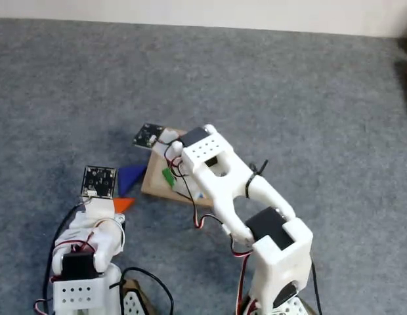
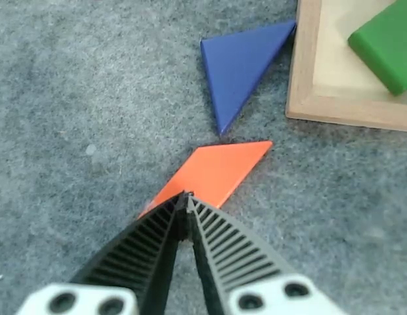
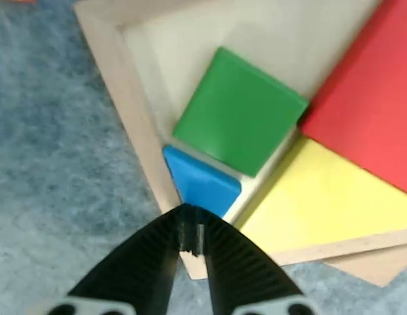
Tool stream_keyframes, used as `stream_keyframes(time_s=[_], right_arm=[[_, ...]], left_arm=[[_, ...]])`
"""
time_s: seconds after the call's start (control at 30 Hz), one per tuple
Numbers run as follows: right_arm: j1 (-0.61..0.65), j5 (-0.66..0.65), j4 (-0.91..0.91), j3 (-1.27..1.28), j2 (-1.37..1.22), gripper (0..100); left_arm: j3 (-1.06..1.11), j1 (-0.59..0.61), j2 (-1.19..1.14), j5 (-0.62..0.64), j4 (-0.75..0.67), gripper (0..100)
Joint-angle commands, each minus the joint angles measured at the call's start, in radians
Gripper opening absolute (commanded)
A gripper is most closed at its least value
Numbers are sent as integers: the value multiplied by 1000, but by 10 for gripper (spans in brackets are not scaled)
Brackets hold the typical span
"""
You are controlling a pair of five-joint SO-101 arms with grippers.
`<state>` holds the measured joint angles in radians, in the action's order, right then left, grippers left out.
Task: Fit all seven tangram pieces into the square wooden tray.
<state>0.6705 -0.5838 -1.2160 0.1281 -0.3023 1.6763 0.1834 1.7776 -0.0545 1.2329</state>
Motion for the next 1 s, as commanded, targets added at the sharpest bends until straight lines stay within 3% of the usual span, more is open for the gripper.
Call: stream_keyframes(time_s=[0.0, 0.23, 0.4, 0.57, 0.7, 0.97], right_arm=[[7, 11, -51, -7, 71, 5], [12, 14, 79, -5, 237, 5], [15, 20, 237, 2, 194, 5], [16, 130, 288, -7, 74, 5], [27, 135, 263, 1, 36, 5], [-13, 135, -42, -12, 41, 5]], left_arm=[[19, -8, 44, -8, 2, 5], [19, -8, 44, -8, 2, 5], [19, -8, 44, -8, 2, 5], [19, -8, 44, -8, 2, 5], [19, -8, 44, -8, 2, 5], [19, -8, 44, -8, 2, 5]])
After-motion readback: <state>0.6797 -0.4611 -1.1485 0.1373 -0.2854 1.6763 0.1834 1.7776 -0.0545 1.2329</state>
